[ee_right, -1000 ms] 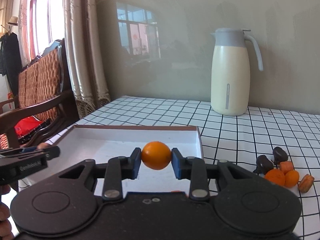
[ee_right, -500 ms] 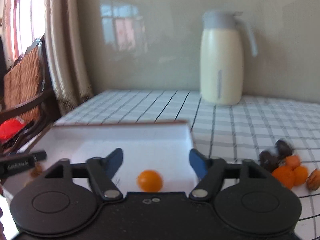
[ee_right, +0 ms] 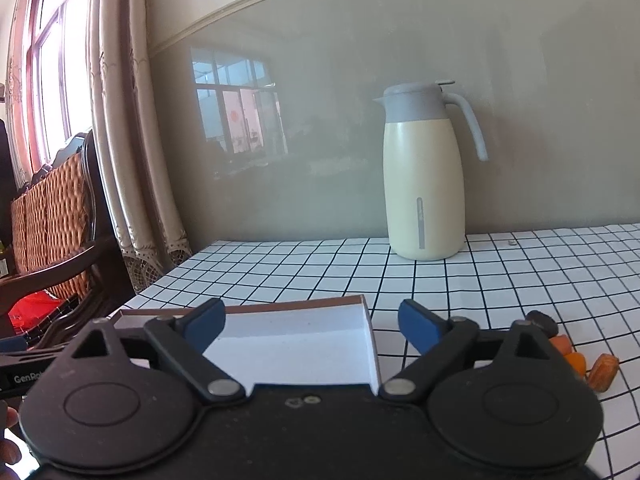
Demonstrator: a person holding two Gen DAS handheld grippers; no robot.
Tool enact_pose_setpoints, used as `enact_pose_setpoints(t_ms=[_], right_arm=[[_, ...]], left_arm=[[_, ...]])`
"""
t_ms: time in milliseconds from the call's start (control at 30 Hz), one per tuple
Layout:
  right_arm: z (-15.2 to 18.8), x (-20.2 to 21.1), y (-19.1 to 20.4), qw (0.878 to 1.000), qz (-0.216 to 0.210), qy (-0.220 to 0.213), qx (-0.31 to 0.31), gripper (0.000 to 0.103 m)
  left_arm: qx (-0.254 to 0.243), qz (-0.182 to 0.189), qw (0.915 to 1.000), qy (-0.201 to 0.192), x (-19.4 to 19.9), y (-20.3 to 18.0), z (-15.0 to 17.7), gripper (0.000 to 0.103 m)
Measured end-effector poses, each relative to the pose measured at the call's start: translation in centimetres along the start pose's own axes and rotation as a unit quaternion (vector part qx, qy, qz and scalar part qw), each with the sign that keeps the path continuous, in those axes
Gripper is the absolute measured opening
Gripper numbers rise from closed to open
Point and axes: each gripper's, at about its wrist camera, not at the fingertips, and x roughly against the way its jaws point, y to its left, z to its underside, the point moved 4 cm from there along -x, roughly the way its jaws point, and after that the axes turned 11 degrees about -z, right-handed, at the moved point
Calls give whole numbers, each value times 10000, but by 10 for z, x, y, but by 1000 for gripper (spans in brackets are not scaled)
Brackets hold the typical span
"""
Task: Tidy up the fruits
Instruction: 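Open the left tool to drop the date while the right tool releases the orange, then lift both open tools from the box back toward the fruit cluster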
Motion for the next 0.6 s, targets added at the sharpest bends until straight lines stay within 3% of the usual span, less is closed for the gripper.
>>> enact_pose_setpoints(t_ms=[100, 600], right_arm=[[-5, 9, 2, 10000, 14, -87, 45, 97], [-4, 73, -1, 9998, -40, -176, -5, 97]], left_arm=[[2, 23, 10000, -55, 13, 2, -3, 103], [11, 246, 9994, -243, 92, 10, -10, 103]])
